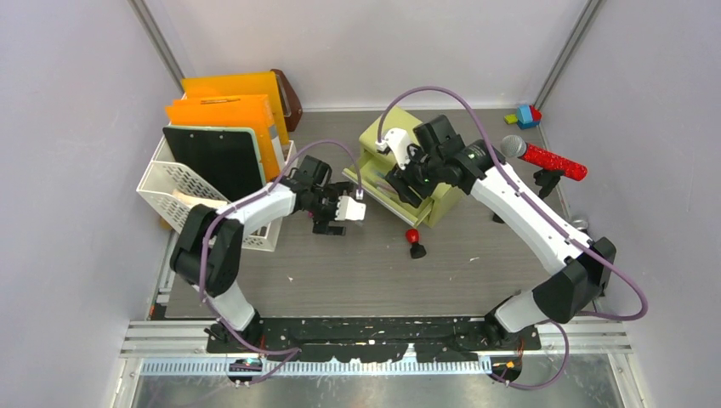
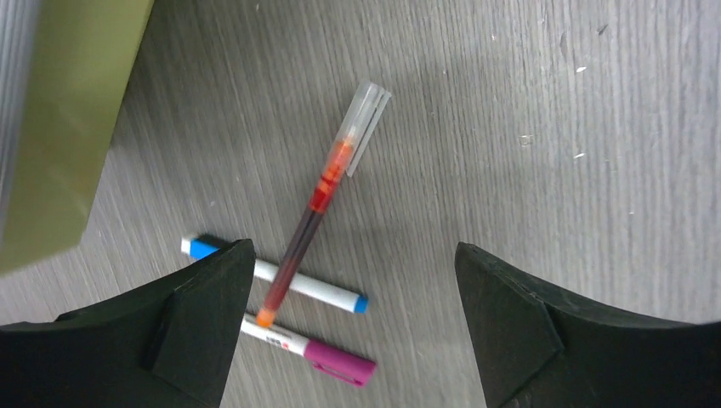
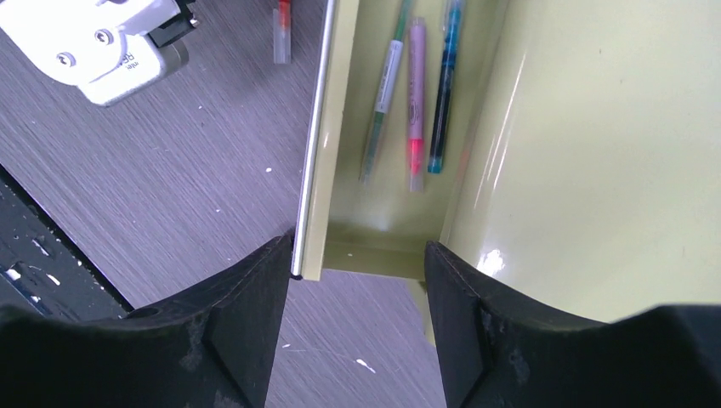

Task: Organize the desk
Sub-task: Pick up the stationery from the center of the board.

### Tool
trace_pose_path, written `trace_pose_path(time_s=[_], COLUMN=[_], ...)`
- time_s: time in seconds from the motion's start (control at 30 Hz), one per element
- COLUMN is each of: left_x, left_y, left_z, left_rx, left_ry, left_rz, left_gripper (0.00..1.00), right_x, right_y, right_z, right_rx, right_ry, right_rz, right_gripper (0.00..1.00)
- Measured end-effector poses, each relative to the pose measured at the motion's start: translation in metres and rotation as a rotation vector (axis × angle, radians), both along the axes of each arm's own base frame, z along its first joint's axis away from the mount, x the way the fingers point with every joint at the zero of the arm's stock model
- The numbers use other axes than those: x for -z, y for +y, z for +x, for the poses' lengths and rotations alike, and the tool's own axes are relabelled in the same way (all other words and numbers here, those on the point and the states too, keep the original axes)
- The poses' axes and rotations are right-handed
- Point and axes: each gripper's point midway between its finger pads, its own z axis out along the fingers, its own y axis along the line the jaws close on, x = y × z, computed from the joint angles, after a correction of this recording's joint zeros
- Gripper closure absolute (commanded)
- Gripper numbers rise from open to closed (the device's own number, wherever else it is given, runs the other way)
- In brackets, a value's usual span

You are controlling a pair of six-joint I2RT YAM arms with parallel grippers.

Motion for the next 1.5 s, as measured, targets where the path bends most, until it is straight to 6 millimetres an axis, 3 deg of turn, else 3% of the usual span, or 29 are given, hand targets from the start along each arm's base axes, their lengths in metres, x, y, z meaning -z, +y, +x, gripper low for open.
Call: trace_pose_path(time_s=[0.37,0.7,0.8,1.27,1.5], left_x=[0.016,0.036,0.037,0.044,0.034], left_y=[-0.015,-0.007,-0.006,0.001,0.004], left_z=[0.024,0.028,0.031,0.022,-0.001], left_rx=[0.222,0.306,0.318,0.345,0.335], left_ry=[-0.058,-0.003,-0.004,-0.013,-0.042], left_rz=[0.08,0.192,0.218,0.299,0.331], left_gripper=[0.19,0.36,0.47,0.89,0.99], right_x=[0.0,0.002,0.002,0.006,0.01], right_y=[-0.02,-0.02,-0.02,-0.023,-0.025], right_z=[0.002,0.002,0.002,0.003,0.002], right_rx=[0.063,0.063,0.062,0.07,0.076], right_ry=[-0.011,-0.003,-0.003,0.006,0.018], right_rz=[0.027,0.035,0.038,0.04,0.039], right_gripper=[0.36,0.36,0.36,0.36,0.36])
